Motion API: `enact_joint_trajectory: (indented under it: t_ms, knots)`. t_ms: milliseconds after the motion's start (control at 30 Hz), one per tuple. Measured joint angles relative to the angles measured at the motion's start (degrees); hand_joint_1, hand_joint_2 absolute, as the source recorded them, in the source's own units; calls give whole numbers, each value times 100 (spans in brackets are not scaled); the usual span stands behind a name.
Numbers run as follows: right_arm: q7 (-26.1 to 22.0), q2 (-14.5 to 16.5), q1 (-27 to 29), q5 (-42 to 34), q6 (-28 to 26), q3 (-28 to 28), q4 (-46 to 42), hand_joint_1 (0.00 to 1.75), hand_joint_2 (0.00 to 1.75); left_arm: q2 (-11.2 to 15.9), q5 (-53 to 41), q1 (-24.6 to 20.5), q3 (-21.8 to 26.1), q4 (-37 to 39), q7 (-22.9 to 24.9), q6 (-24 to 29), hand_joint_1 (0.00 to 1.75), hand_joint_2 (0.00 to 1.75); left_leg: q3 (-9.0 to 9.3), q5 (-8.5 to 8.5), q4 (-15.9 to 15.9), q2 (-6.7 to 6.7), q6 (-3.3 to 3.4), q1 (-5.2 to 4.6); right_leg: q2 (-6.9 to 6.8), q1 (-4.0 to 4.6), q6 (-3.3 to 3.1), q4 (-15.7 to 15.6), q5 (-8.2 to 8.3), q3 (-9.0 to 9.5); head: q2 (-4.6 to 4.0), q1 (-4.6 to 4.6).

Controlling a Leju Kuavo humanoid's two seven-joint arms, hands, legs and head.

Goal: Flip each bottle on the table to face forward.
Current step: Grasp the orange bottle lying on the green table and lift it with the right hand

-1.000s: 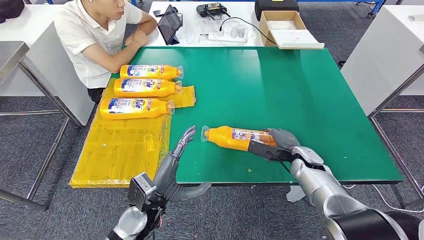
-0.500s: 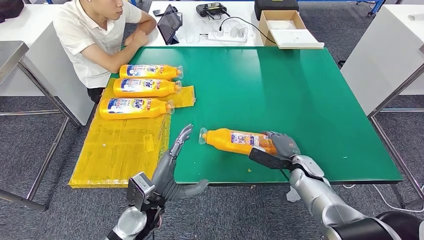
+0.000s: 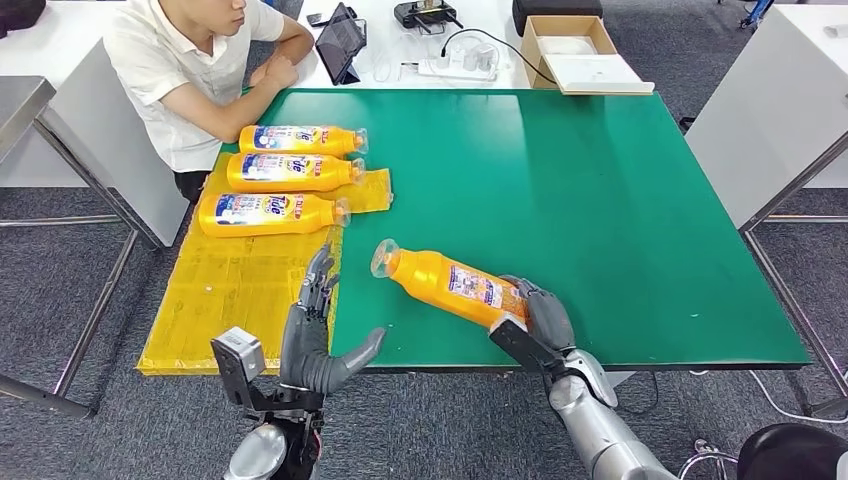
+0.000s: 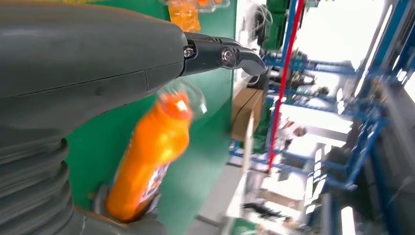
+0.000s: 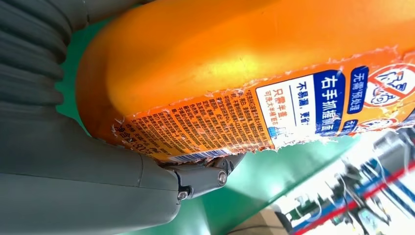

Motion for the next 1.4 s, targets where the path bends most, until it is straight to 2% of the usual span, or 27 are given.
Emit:
enact_joint_trajectory:
  t_ms: [133, 200, 300, 400, 500, 767, 900, 1167, 1300, 1400]
  knots:
    - [-87, 179, 339, -554, 99, -26, -665, 175, 175, -44, -206, 140, 52, -181, -404, 504, 0, 175, -7, -1, 0, 0, 0, 0, 0, 1, 0, -1, 0, -10, -1, -2]
    - [-79, 263, 503, -760, 130, -14, -1044, 175, 175, -43, -261, 174, 54, -246, -403, 540, 0, 175, -10, -1, 0, -4, 0, 1, -1, 2, 0, -1, -1, -13, 0, -3]
    - [-51, 325, 644, -999, 247, 52, -1503, 175, 175, -32, 305, 217, 42, -286, -161, -144, 0, 175, -11, -1, -1, 0, 0, 3, 0, 2, -1, 0, -2, -14, 0, -2]
    - [-100, 346, 694, -1111, 590, 219, -1746, 173, 175, -6, 740, 244, 4, -309, -51, -908, 0, 175, -10, -1, -1, 8, 0, 2, 1, 2, -1, 0, -1, -15, 0, -1]
    - [-266, 408, 751, -1153, 940, 494, -1918, 173, 175, 8, 888, 242, -40, -309, 11, -1243, 0, 175, -9, 0, -1, 7, 0, 2, 1, 2, -1, -1, 0, -15, 0, -1]
    - [-361, 518, 891, -1312, 1111, 872, -2289, 175, 175, 6, 1037, 238, -74, -308, 38, -1407, 0, 175, -10, 0, -1, 6, -1, 2, 1, 2, -1, 0, -1, -15, 0, -1]
    - [-415, 576, 978, -1674, 1428, 991, -2527, 175, 175, -25, 1309, 238, -72, -308, -7, -1678, 0, 175, -11, 0, -1, 4, -1, 2, 0, 1, -1, 0, -1, -15, 0, -1]
    - [-267, 598, 1005, -1908, 2028, 1555, -2875, 175, 175, -92, 1493, 227, -77, -339, -187, -2089, 0, 175, -10, 0, -1, 5, -1, 2, 1, 2, -1, 0, -1, -16, 1, -1]
    - [-247, 600, 1027, -1902, 2114, 1794, -2926, 164, 175, -120, 1435, 209, -74, -386, -270, -2101, 0, 175, -10, 0, -1, 4, -1, 2, 1, 2, -1, 0, -1, -16, -1, -1]
    - [-242, 590, 1025, -1827, 2173, 1991, -2932, 167, 175, -134, 1167, 205, -71, -420, -433, -1976, 0, 175, -11, 0, -1, 5, -1, 2, 1, 2, -1, 0, -1, -16, 0, -1]
